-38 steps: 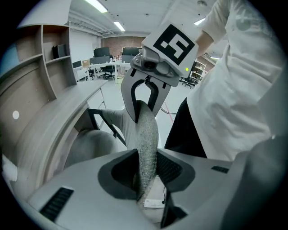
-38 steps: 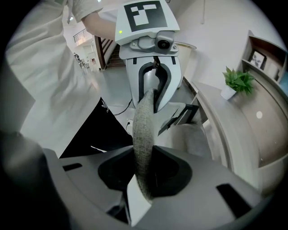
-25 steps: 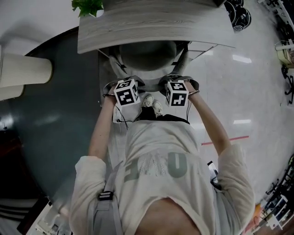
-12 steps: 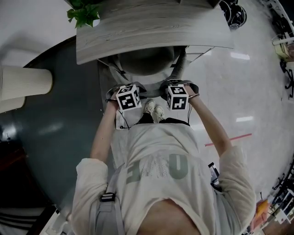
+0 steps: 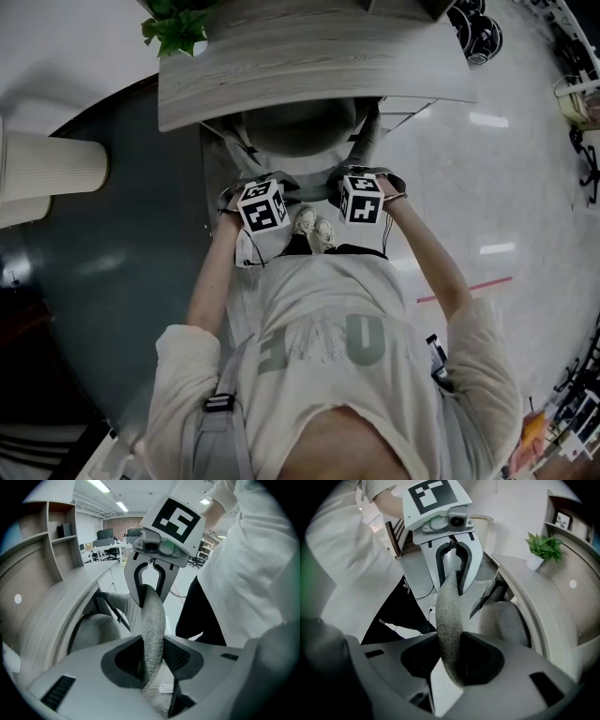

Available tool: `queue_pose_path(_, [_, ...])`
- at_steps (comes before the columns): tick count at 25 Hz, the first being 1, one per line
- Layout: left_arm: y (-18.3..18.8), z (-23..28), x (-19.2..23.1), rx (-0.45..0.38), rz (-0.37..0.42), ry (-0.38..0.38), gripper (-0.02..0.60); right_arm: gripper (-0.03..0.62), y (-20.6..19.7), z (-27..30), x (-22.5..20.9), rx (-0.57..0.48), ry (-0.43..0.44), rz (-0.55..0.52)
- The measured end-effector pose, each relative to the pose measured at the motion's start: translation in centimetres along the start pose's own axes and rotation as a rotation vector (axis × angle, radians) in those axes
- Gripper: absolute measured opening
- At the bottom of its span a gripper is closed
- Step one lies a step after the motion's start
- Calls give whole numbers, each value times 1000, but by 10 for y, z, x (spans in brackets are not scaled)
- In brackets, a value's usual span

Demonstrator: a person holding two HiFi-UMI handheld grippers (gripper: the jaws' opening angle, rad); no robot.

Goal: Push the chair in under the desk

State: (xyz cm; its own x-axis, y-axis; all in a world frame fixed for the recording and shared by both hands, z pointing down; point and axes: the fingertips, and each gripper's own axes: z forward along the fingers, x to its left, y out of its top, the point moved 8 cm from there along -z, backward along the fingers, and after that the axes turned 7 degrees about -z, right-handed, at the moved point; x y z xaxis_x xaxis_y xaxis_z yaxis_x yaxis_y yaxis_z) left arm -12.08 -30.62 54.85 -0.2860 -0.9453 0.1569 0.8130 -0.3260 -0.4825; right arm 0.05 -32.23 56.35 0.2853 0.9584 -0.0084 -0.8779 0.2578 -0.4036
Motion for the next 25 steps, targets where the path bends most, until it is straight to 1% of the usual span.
queue_pose_path(3, [-1,-3,0,-6,-16,13,135,129,0,-2,-1,-14,-13,41])
queue_pose_path(6, [0,-10,0,22,1,13,133,137,1,-6,1,-24,-14,82])
queue_pose_path(8, [2,-21,0,50,11,13,133,141,2,-13,0,0,-1,72])
queue_pose_path(10, [4,-33,2,63,2,11,133,143,2,-29,-3,19,10,65])
queue_pose_path(12, [5,-48,7,54,-13,39,122,143,5,-51,-10,-1,1,82])
queue_pose_path(13, [6,-57,13,38,-23,72,111,143,7,-64,-17,-21,-21,97])
queue_pose_path(14, [8,-67,20,15,-37,119,98,143,9,-77,-26,-35,-52,117])
queue_pose_path(16, [13,-88,41,-45,-78,239,37,141,8,-99,-49,-40,-130,161])
queue_pose_path(17, [16,-98,51,-81,-103,296,22,131,8,-108,-61,-46,-179,184])
queue_pose_path(19, [26,-117,67,-163,-152,377,15,61,9,-129,-85,-87,-296,238])
queue_pose_path(20, [33,-127,73,-210,-175,406,14,46,13,-141,-95,-118,-355,272])
queue_pose_path(23, [56,-158,85,-352,-232,497,14,27,29,-179,-117,-241,-521,367])
queue_pose_path(25, [75,-181,87,-450,-266,565,14,22,41,-205,-124,-335,-633,404])
